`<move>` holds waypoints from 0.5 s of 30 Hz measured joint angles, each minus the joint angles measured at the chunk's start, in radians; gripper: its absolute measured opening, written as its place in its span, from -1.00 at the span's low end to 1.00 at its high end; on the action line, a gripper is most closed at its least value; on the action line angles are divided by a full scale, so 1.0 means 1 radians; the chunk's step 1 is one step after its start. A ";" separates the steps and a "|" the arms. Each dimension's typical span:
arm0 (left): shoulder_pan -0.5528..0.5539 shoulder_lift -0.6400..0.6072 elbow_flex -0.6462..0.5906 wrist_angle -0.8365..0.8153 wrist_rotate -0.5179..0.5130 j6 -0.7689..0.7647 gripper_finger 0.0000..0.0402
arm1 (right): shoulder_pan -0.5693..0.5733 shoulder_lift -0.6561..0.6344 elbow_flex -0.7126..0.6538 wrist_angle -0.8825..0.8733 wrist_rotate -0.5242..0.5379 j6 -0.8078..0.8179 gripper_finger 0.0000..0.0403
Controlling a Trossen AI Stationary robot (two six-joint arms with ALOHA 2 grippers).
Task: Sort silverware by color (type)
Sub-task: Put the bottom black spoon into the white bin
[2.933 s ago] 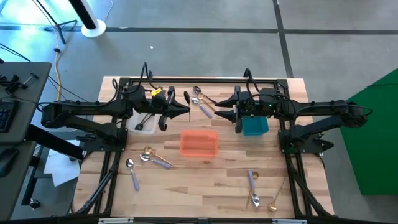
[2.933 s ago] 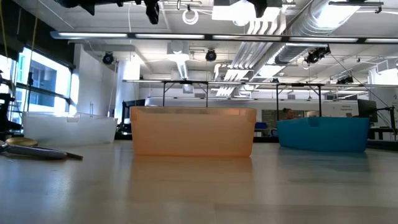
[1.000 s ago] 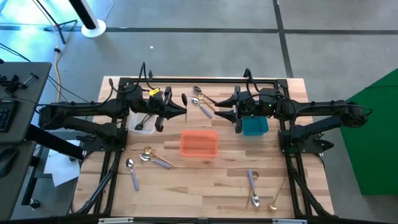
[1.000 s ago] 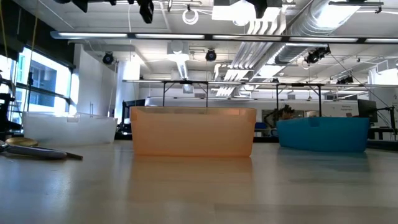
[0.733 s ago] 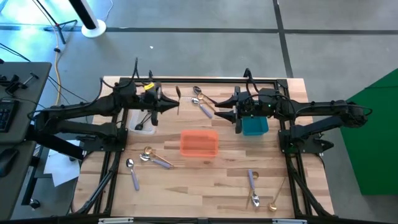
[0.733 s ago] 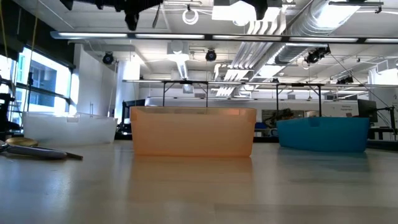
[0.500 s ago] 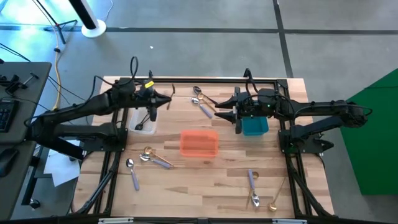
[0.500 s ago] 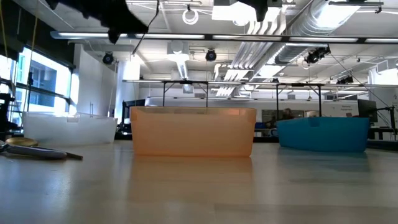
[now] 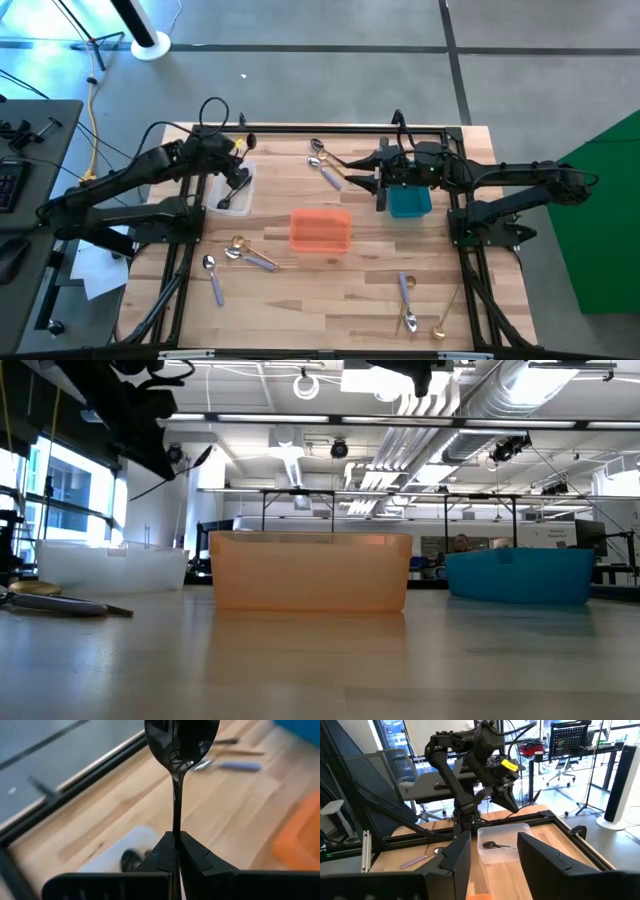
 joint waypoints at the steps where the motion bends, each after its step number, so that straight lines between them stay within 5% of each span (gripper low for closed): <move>1: 0.005 0.000 0.000 -0.020 -0.013 -0.013 -1.00 | 0.000 0.000 0.000 0.000 0.000 0.001 -0.27; 15: 0.024 -0.014 0.000 -0.182 -0.084 -0.164 -1.00 | 0.000 0.000 0.000 0.000 0.000 0.010 -0.27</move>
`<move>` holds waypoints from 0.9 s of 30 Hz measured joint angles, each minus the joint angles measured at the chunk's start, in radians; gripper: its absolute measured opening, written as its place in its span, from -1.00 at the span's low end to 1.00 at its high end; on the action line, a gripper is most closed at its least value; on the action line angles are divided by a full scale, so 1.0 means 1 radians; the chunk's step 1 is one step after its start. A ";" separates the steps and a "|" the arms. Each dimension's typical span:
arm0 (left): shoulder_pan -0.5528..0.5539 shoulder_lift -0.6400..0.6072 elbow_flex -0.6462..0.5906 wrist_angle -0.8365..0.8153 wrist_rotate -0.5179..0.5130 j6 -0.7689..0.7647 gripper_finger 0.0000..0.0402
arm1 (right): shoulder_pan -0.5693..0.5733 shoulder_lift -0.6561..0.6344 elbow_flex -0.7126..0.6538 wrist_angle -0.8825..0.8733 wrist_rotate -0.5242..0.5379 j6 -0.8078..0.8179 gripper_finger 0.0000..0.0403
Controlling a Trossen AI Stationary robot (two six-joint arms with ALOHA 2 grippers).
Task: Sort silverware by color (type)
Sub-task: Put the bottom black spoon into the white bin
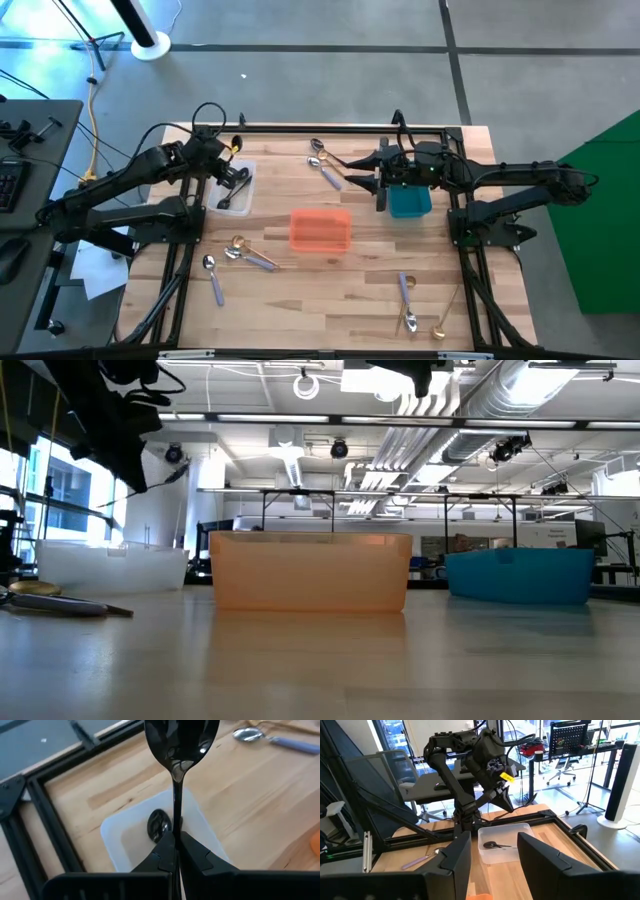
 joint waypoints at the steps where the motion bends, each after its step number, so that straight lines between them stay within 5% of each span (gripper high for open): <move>1: 0.000 0.000 0.000 -0.015 0.000 -0.015 -1.00 | 0.000 0.000 0.000 0.000 0.000 0.000 -0.27; 17: 0.001 0.026 -0.095 0.026 0.093 -0.097 -1.00 | 0.000 0.000 0.000 -0.002 0.000 0.008 -0.27; 27: 0.001 0.191 -0.096 0.013 0.090 -0.178 -1.00 | 0.000 0.000 0.000 -0.004 0.008 -0.007 -0.27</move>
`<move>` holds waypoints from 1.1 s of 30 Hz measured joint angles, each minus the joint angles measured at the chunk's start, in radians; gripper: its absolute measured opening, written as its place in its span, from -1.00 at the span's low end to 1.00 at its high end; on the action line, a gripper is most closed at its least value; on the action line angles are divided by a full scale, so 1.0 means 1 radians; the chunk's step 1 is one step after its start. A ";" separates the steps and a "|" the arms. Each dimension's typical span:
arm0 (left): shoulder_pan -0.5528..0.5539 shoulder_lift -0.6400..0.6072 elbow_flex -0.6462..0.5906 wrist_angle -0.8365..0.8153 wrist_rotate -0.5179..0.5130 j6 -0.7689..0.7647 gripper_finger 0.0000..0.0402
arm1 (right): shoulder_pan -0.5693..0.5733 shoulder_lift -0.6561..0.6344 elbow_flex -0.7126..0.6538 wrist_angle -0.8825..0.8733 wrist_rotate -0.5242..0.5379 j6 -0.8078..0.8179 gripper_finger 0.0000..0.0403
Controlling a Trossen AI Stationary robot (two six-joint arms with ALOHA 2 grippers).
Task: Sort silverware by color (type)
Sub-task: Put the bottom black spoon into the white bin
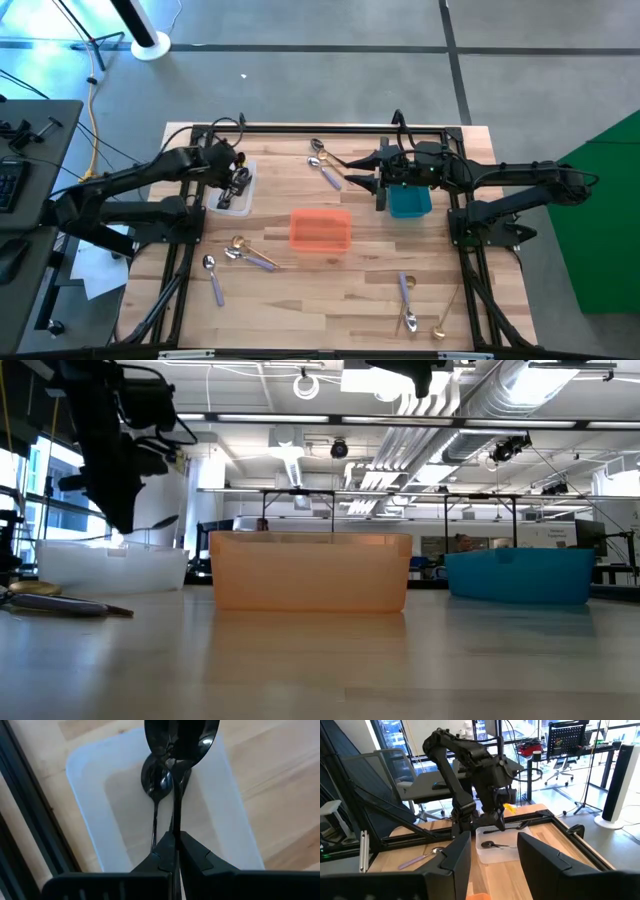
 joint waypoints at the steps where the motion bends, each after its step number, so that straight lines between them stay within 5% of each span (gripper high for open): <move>1: 0.000 0.022 0.000 0.000 0.000 -0.001 -1.00 | 0.000 0.000 0.000 0.000 0.000 0.003 -0.27; 33: 0.000 0.316 -0.053 0.138 0.061 0.116 -1.00 | 0.000 0.000 0.000 -0.029 0.002 -0.019 -0.27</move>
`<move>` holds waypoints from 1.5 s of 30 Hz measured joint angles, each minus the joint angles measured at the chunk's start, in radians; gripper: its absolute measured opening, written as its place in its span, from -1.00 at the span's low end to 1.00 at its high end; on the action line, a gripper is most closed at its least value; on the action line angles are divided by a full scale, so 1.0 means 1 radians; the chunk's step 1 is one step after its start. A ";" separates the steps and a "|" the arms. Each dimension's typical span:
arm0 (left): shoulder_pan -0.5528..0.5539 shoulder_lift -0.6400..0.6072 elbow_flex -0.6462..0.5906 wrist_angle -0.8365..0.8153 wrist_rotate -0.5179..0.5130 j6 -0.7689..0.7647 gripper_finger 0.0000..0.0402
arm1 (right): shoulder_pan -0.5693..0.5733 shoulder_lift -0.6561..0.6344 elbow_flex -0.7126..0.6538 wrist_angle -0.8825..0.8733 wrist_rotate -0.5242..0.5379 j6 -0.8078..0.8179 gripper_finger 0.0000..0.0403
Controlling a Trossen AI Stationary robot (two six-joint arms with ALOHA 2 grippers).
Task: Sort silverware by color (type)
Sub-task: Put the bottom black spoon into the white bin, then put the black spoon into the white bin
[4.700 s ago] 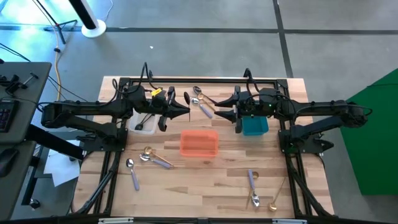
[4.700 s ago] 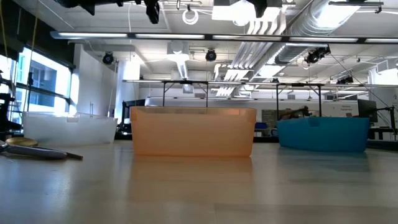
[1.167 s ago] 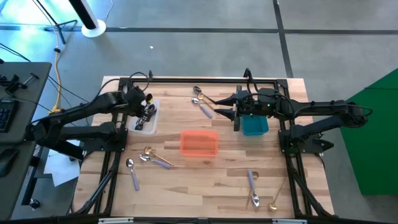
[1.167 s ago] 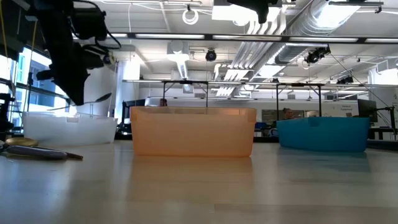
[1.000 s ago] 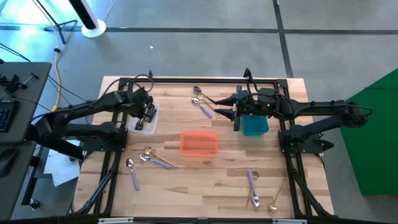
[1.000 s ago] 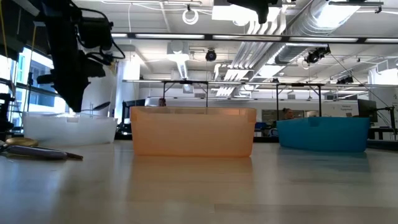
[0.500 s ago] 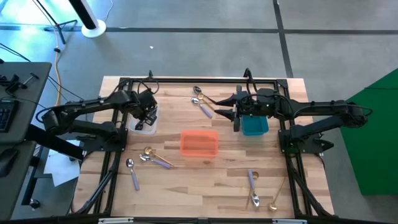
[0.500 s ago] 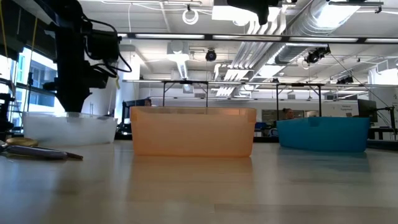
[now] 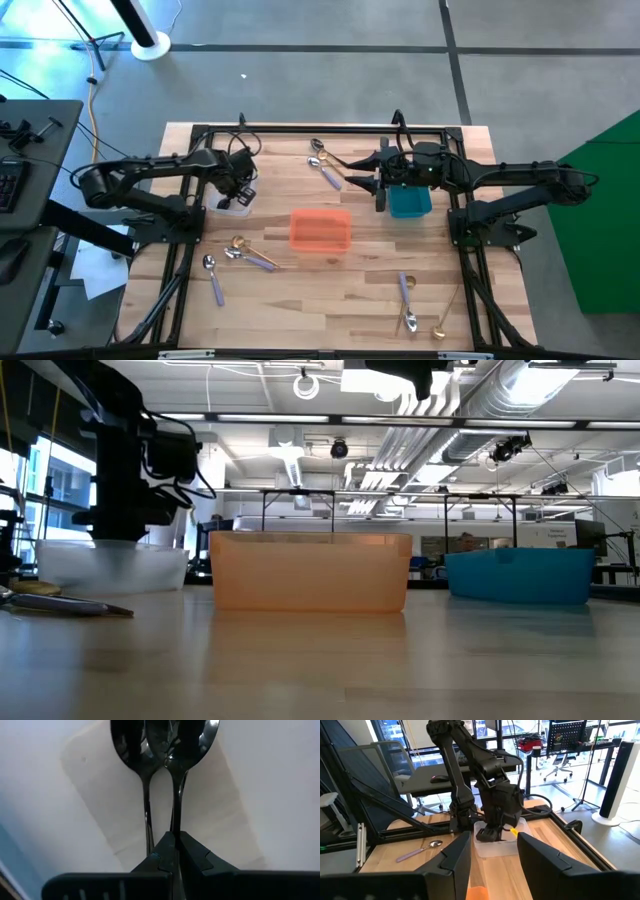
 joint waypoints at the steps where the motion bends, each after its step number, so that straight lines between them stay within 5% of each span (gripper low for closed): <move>1: 0.000 0.004 0.000 0.004 0.000 0.011 -1.00 | 0.000 0.000 0.000 0.000 0.000 0.000 -0.27; 18: 0.000 0.068 0.003 0.020 0.012 0.085 -0.93 | 0.000 0.000 0.000 0.000 0.004 0.000 -0.27; 45: 0.000 0.070 0.000 0.025 0.016 0.122 -0.28 | 0.000 0.000 0.000 0.000 0.012 0.008 -0.27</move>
